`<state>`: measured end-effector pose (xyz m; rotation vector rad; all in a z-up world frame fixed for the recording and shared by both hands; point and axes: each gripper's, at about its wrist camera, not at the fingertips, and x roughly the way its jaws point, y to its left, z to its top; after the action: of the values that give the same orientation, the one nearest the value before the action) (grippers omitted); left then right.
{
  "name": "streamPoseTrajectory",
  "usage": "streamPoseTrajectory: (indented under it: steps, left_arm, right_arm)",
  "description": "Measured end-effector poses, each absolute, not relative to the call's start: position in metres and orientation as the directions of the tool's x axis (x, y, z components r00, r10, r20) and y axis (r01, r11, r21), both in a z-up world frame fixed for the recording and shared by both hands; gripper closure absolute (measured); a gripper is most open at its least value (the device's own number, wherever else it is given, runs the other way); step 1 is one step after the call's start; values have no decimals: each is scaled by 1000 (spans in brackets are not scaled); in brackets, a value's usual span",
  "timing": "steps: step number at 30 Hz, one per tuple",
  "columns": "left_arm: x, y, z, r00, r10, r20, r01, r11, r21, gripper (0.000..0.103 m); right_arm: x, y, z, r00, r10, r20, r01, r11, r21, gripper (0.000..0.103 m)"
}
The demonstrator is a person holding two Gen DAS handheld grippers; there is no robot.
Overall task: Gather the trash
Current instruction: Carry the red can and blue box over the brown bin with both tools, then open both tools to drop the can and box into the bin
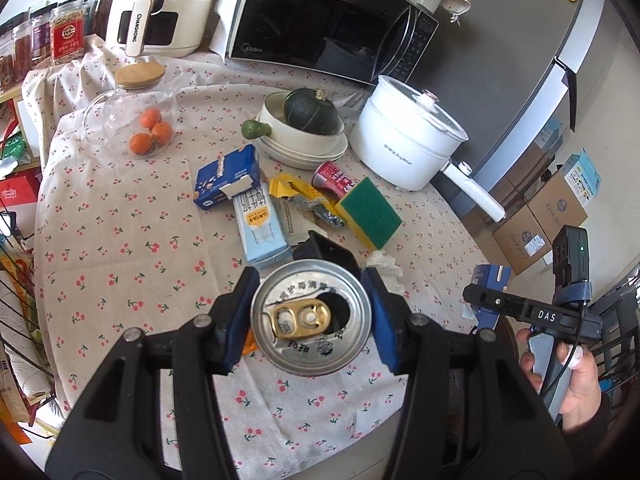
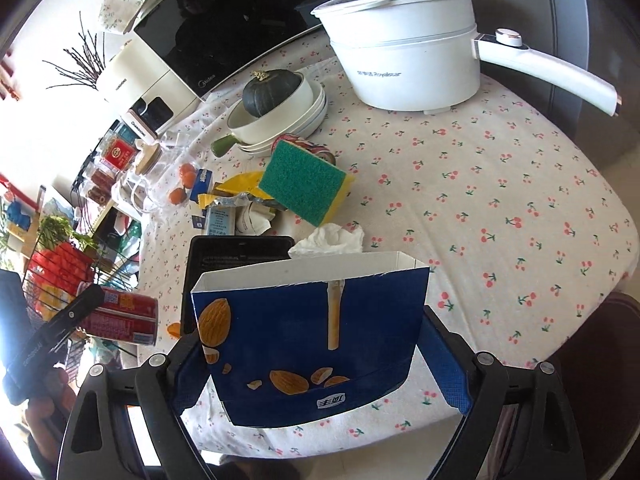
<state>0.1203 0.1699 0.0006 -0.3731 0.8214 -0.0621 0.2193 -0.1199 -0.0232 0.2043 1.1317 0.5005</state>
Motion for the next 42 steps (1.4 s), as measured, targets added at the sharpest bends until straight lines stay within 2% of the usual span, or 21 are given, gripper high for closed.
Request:
streamPoseTrajectory:
  steps: [7, 22, 35, 42]
  left_arm:
    - [128, 107, 9, 667, -293, -685, 53, 936, -348, 49]
    - [139, -69, -28, 506, -472, -722, 332, 879, -342, 49]
    - [144, -157, -74, 404, -534, -743, 469, 818, -333, 49]
    - [145, -175, -95, 417, -496, -762, 514, 819, -253, 49]
  right_arm:
    - [205, -184, -17, 372, 425, -825, -214, 904, 369, 10]
    - [165, -310, -34, 395, 296, -870, -64, 953, 296, 10]
    - [141, -384, -63, 366, 197, -910, 22, 975, 220, 9]
    - [136, -405, -81, 326, 143, -934, 50, 985, 168, 9]
